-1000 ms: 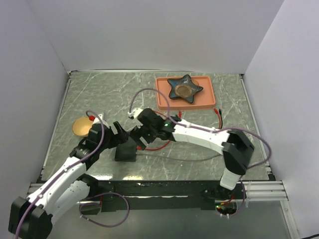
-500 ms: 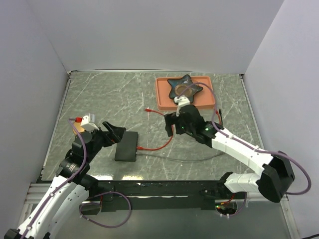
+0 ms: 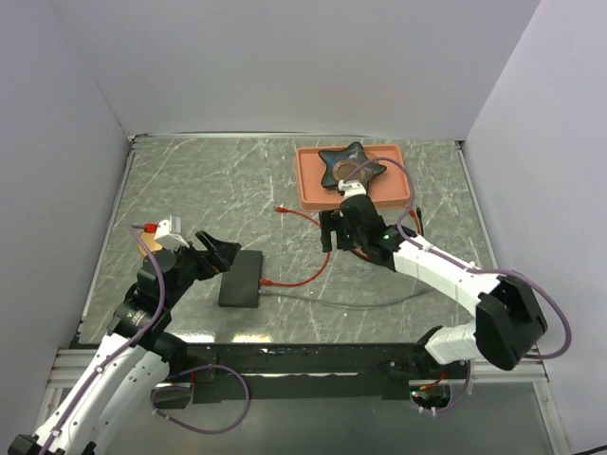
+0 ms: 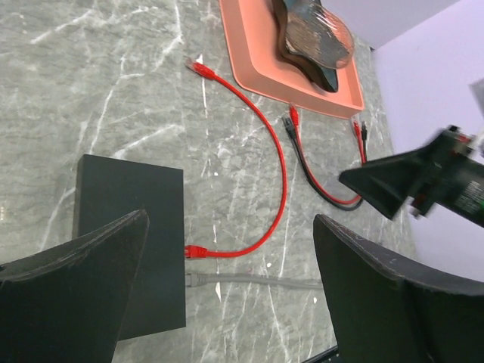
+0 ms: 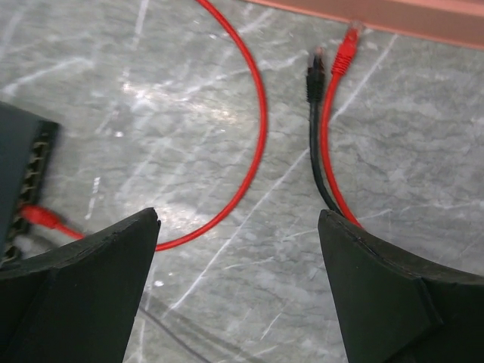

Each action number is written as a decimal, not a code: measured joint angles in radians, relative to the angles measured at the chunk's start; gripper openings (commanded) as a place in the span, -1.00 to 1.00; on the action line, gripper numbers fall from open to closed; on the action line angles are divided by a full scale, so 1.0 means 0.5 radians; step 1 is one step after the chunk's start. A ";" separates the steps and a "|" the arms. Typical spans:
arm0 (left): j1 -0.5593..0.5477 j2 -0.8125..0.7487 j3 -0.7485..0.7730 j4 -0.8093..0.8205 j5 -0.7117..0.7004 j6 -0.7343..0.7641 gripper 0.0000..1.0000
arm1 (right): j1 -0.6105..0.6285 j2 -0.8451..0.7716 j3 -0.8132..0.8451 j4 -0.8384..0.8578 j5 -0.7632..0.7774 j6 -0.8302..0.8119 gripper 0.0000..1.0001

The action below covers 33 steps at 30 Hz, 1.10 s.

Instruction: Insert the plug into the switch port

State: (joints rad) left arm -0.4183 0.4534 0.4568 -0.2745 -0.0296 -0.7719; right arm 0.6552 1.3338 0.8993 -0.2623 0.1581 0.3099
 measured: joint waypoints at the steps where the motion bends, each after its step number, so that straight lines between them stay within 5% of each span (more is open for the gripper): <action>1: 0.000 -0.004 0.000 0.000 0.015 -0.001 0.92 | -0.014 0.033 0.000 0.002 0.008 0.010 0.82; 9: 0.000 -0.136 0.034 -0.040 0.037 -0.001 0.93 | -0.212 0.407 0.119 0.079 0.033 0.076 0.77; 15: 0.000 -0.203 0.076 -0.076 0.037 -0.001 0.93 | -0.318 0.805 0.436 0.036 0.008 0.075 0.47; 17: 0.000 -0.209 0.076 -0.076 0.037 -0.002 0.93 | -0.359 0.896 0.532 0.019 -0.010 0.076 0.23; 27: 0.000 -0.172 0.076 -0.077 0.038 0.000 0.93 | -0.478 1.137 0.717 -0.114 -0.123 0.082 -0.03; 33: 0.000 -0.113 0.076 -0.075 0.038 0.001 0.93 | -0.476 1.200 0.717 -0.124 -0.219 0.086 -0.62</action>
State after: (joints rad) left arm -0.4183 0.3969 0.4950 -0.3119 -0.0105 -0.7715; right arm 0.4171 1.9339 1.2579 -0.3244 0.0486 0.3531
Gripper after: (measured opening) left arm 0.963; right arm 0.324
